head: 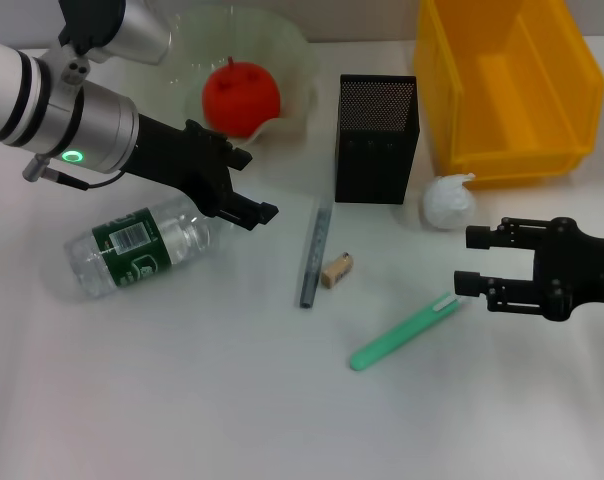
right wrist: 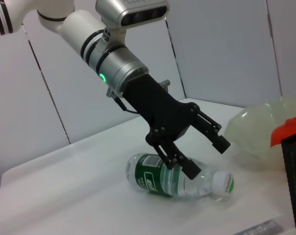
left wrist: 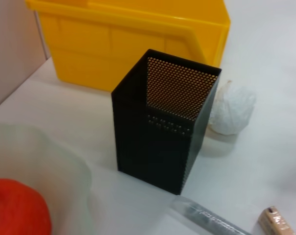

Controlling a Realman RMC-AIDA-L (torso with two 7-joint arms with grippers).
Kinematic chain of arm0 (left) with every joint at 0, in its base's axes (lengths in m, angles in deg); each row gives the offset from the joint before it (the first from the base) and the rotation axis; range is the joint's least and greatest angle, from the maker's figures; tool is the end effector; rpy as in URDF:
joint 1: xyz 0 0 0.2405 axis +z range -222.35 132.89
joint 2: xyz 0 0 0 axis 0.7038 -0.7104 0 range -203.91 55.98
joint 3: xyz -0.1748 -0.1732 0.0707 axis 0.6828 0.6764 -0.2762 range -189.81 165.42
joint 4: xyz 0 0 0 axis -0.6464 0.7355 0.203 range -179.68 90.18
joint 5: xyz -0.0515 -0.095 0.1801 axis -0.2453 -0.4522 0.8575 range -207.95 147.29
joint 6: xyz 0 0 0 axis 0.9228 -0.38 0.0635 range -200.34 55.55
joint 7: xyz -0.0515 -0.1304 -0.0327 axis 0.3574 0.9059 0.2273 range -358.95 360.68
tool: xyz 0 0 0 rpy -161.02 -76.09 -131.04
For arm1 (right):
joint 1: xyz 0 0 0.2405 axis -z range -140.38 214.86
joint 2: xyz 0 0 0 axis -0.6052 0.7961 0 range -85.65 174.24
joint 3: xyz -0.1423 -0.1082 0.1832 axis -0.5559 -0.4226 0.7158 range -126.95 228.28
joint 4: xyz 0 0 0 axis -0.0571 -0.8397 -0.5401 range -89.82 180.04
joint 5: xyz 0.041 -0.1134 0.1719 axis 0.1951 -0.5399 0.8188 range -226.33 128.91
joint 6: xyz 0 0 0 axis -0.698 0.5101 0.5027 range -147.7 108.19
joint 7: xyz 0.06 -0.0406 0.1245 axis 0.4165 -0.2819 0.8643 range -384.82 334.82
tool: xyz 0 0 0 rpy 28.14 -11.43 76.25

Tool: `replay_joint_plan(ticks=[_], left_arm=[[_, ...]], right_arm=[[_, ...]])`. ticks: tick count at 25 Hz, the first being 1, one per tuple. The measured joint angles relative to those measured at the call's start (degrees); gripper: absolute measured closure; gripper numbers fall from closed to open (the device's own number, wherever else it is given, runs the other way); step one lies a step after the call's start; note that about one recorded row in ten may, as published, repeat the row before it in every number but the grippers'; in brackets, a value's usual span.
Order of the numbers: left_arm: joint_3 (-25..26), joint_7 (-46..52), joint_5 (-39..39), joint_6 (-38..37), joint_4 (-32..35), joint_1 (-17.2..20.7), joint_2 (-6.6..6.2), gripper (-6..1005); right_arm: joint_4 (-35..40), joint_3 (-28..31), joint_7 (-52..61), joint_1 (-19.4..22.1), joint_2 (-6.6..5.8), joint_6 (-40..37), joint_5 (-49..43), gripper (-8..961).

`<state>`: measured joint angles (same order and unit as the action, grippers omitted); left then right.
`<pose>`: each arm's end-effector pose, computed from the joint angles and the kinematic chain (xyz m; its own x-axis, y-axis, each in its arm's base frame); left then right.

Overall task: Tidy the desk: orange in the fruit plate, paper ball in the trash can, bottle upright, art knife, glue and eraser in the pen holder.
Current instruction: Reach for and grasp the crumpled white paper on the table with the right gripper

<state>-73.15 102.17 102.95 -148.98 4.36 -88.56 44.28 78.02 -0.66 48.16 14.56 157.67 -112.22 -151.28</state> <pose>-0.1922 0.3998 -0.0171 0.9621 0.2722 -0.0145 0.2599 -0.9321 -0.2524 0.2960 0.2902 0.0121 0.7858 -0.3369 -0.5187 -0.4453 -0.8902 -0.0964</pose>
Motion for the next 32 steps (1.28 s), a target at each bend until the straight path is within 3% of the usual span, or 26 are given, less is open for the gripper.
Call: replay_joint_plan(ticks=[3,6,11,17,18,22,26,32], left_arm=[[0.2,-1.3,-1.5,-1.0,0.0,0.5,0.05,156],[1.1,-4.2,-7.8,-5.0,0.1,1.9,-0.11,156],[6.6,-12.0,-18.6,-13.9,-1.1,6.0,-0.35,156],[10.3,-22.1,-26.6,-19.1,-7.0,10.5,-0.21,155],[10.6,-26.8,-29.4,-19.7,-11.2,12.0,-0.24,155],[11.4,-34.2,-30.2,-19.0,-18.2,13.8,-0.21,155],[12.3,-39.3,-30.6,-17.3,-22.0,15.2,0.13,156],[12.7,-40.9,-31.1,-16.3,-24.4,15.5,0.12,156]], right_arm=[[0.3,0.9,1.3,0.0,-0.15,-0.1,0.1,283],[1.6,3.0,5.1,0.0,-0.56,-0.4,0.1,283],[6.9,3.6,15.4,-0.8,-1.89,-2.8,-0.7,284],[14.7,3.8,33.4,-7.2,-2.94,-4.0,-12.9,284],[15.7,3.9,36.1,-8.9,-2.9,-3.8,-15.8,284],[19.4,3.2,41.7,-13.9,-2.17,-3.8,-23.3,284],[22.5,2.9,43.3,-17.1,-0.66,-3.6,-29.3,283],[26.7,2.4,42.4,-20.0,3.66,-2.6,-39.7,282]])
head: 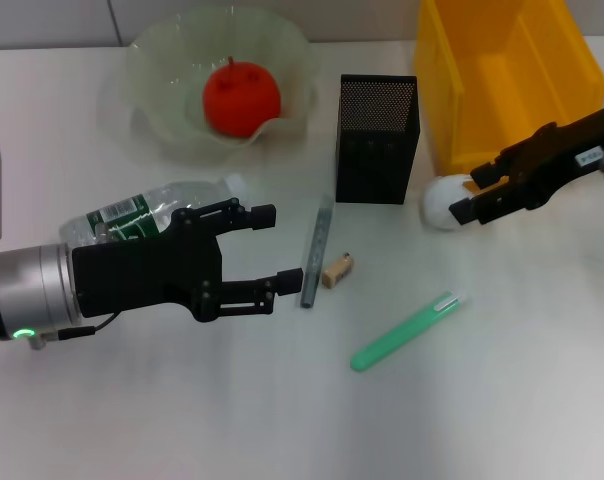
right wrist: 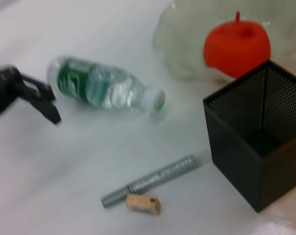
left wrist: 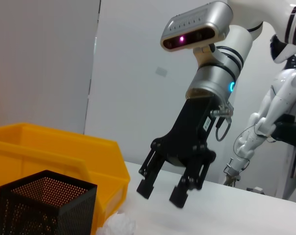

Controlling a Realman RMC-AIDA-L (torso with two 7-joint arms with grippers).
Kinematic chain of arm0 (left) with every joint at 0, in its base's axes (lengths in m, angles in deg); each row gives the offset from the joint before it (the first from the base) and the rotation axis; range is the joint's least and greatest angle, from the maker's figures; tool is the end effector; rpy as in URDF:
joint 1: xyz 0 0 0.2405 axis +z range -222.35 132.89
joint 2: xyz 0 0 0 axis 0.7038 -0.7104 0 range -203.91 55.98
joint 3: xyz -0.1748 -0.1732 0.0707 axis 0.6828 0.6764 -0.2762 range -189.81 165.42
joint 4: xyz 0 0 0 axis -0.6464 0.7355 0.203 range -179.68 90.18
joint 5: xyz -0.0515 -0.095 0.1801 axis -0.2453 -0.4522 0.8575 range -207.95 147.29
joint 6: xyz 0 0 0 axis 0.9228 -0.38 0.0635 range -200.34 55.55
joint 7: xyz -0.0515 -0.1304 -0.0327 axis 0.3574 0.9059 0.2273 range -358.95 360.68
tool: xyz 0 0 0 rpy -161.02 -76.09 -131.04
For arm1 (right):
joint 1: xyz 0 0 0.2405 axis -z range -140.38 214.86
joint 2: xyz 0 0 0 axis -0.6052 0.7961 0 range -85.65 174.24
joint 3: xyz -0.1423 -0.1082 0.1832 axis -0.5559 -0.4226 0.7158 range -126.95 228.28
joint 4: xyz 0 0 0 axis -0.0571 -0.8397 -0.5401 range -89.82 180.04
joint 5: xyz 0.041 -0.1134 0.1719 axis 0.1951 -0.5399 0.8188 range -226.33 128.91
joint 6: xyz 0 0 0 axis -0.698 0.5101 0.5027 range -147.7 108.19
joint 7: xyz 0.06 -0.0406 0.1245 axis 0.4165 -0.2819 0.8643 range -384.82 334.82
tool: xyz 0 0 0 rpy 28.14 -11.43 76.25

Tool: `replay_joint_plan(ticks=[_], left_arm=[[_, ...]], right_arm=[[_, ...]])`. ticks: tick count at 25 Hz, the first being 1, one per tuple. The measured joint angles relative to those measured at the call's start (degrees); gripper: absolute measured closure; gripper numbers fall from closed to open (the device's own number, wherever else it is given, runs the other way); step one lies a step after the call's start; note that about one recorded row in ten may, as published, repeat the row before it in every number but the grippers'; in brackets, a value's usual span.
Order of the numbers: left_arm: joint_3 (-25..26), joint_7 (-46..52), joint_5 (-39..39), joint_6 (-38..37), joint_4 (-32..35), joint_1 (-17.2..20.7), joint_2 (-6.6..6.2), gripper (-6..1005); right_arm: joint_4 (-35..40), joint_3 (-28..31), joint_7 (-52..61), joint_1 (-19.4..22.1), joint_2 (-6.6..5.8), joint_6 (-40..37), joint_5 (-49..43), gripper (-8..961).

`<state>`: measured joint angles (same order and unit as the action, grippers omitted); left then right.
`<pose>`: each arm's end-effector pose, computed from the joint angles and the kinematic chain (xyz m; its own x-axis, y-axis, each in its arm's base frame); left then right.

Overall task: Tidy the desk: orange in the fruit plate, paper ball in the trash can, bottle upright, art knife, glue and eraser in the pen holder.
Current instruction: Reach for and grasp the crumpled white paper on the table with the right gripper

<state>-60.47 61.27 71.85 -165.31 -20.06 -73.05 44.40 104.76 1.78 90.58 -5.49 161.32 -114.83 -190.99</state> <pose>-0.2583 0.2937 -0.0335 0.7669 0.1910 0.6127 0.3053 -0.9483 -0.0866 0.2027 0.3815 0.0416 0.8516 -0.5239 0.0170 -0.5081 -0.8330 -0.2192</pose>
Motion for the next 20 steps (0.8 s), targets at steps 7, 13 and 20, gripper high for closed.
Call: replay_joint_plan(ticks=[7,13,20], left_arm=[[0.2,0.5,0.0,-0.3,-0.1,0.2,0.03,155],[0.2,0.5,-0.1,-0.4,-0.9,0.3,0.04,156],[0.3,0.6,-0.5,-0.5,-1.2,0.3,0.08,156]], right_arm=[[1.3,-7.3,-0.4,0.5,1.77,4.6,-3.1,283],[3.8,-9.8,-0.6,2.2,1.97,6.3,-2.9,284],[5.9,-10.2,-1.6,2.9,2.01,7.2,-3.1,282]])
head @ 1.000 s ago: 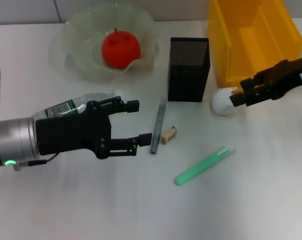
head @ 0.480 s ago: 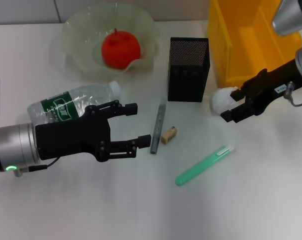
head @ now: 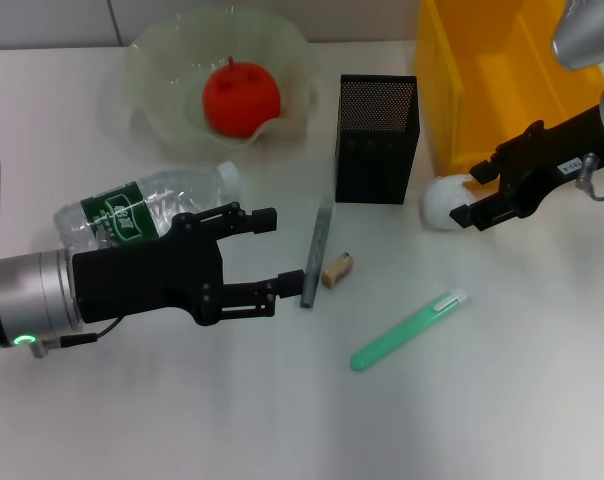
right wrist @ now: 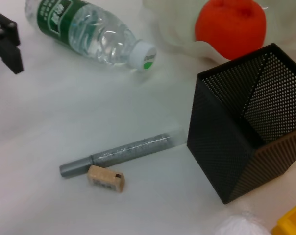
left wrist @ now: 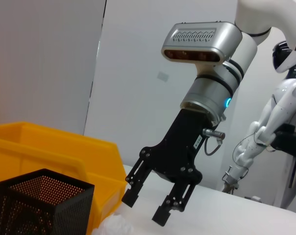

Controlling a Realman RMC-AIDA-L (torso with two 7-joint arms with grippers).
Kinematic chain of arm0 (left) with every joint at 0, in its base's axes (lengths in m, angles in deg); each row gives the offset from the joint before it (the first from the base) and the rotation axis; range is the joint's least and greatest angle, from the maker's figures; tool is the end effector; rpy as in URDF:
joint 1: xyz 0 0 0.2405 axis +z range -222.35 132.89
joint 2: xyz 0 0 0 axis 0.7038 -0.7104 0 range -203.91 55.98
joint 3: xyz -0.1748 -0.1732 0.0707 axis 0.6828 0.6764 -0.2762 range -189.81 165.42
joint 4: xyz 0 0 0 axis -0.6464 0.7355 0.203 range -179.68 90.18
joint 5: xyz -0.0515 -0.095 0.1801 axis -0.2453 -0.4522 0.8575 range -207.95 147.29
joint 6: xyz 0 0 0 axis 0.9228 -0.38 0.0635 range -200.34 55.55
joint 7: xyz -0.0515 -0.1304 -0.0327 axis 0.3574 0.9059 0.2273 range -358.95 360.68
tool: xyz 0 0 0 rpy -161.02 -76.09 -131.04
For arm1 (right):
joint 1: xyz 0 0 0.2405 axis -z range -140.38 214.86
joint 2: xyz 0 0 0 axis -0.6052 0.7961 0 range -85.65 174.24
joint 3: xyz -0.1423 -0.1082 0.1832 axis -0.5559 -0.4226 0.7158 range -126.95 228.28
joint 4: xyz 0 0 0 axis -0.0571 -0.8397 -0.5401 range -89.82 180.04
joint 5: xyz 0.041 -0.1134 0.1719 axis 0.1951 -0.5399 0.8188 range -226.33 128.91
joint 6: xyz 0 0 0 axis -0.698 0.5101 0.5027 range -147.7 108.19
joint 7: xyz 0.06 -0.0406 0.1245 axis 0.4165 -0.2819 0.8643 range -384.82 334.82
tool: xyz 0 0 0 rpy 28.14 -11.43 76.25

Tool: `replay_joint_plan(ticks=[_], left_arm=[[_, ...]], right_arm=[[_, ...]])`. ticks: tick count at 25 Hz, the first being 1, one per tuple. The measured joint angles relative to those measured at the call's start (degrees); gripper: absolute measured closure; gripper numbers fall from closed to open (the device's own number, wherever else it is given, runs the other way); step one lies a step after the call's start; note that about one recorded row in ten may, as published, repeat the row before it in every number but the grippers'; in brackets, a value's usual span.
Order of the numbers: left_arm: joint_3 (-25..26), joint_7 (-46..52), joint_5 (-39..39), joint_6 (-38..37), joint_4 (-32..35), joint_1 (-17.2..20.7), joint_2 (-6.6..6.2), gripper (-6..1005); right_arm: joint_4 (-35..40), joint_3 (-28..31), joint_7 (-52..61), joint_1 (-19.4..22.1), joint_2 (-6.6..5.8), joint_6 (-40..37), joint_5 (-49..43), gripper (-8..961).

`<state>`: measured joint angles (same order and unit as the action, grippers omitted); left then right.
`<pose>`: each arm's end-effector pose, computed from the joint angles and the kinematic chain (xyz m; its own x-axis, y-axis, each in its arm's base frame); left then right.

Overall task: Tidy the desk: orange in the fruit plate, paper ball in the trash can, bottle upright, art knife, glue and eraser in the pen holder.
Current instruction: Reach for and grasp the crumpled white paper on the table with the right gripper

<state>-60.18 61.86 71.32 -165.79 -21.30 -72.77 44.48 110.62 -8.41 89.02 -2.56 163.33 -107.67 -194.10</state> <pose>-0.2593 0.2898 -0.0355 0.7447 0.2197 0.6302 0.3324 -0.9409 -0.0647 0.1988 0.3842 0.0253 0.9047 -0.4026 0.1397 -0.3416 -0.8811 -0.3270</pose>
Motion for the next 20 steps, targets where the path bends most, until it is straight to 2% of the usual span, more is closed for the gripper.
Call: replay_joint_plan(ticks=[12,20], left_arm=[[0.0,0.0,-0.4,-0.2,-0.3,-0.1,0.03,156],[0.0,0.2,-1.0,-0.4,-0.3,-0.3,0.0,155]], right_arm=[[-0.7,-8.0,-1.4,1.8,0.31,6.8,0.0,284],[-1.0,-9.4,-1.8,2.0,0.32,9.0,0.1,286]])
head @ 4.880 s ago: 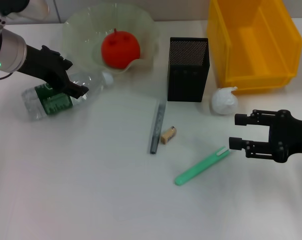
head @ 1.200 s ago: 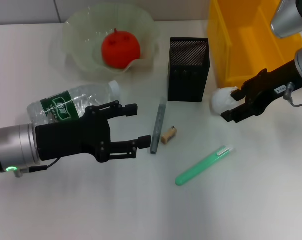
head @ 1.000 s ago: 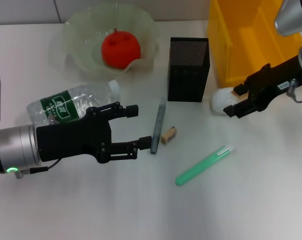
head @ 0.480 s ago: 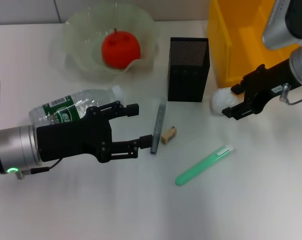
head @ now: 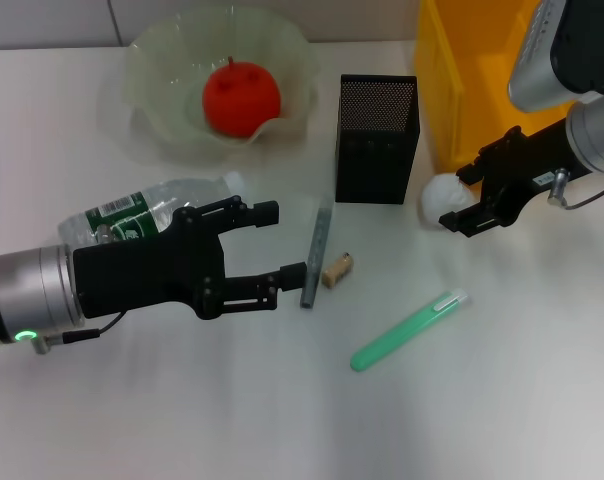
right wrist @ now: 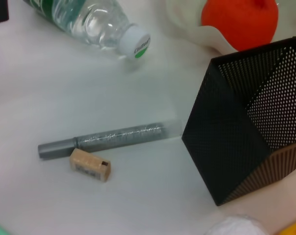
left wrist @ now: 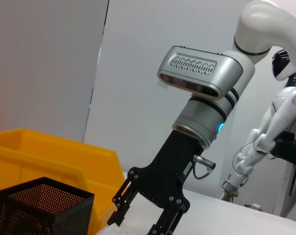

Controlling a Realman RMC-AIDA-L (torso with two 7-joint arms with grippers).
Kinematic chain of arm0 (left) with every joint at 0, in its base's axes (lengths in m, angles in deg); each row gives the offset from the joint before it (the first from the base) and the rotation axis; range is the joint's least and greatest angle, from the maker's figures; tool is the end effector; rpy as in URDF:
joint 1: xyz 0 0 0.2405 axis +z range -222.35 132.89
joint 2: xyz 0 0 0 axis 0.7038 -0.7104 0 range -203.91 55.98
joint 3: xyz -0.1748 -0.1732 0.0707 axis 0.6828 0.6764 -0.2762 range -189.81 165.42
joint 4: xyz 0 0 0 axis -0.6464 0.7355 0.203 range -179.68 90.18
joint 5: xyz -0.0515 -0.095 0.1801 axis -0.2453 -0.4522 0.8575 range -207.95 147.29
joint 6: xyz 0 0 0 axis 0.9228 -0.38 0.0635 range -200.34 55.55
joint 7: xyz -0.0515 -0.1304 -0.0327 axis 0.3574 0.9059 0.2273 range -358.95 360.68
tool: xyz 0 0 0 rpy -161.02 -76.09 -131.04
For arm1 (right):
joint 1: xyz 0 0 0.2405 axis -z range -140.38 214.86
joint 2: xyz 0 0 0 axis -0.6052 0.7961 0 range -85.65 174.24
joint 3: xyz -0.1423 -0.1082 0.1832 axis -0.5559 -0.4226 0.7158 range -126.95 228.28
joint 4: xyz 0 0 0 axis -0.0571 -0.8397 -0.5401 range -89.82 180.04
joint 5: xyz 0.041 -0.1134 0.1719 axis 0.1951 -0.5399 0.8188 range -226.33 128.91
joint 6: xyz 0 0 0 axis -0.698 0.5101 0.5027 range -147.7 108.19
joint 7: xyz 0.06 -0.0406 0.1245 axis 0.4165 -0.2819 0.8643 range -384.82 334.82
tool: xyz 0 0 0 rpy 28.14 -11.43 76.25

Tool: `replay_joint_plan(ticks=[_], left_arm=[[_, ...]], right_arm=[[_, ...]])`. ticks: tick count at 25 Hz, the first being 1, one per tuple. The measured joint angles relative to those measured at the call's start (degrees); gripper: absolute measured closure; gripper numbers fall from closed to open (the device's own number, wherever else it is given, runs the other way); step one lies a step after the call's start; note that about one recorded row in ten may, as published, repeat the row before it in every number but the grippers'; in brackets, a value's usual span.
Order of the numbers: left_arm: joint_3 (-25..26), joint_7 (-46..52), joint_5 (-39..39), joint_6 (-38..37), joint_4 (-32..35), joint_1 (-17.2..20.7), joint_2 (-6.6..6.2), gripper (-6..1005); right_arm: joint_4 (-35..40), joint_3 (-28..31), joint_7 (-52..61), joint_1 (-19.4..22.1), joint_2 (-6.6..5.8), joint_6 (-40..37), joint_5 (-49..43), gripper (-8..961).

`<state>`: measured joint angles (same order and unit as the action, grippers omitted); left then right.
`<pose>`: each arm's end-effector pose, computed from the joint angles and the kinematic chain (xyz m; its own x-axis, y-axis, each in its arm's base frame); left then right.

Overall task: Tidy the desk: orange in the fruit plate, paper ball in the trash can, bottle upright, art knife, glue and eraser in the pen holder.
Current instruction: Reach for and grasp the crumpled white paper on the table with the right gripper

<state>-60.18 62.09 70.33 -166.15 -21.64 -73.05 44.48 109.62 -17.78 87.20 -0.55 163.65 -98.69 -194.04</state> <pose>-0.2564 0.2912 -0.0346 0.7317 0.2194 0.6453 0.3354 -0.9401 -0.0606 0.2017 0.3873 0.0009 0.9273 -0.3067 0.2147 -0.2151 -0.9059 -0.3649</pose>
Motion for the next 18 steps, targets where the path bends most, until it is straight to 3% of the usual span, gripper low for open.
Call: replay_joint_plan(ticks=[7,11,18], left_arm=[[0.0,0.2,0.0,0.0,0.2,-0.2,-0.06,155],[0.0,0.1,0.0,0.0,0.4,-0.3,-0.06,155],[0.0,0.1,0.0,0.0,0.4,-0.4,-0.06,155]], right_arm=[[-0.3,-0.6,-0.2,-0.2,-0.02,-4.2,3.6,290],[3.9,2.8,-0.2,0.4,-0.09,-9.4,6.0,300],[2.5,5.3,-0.1,0.3,-0.22,-8.2,5.9,319]])
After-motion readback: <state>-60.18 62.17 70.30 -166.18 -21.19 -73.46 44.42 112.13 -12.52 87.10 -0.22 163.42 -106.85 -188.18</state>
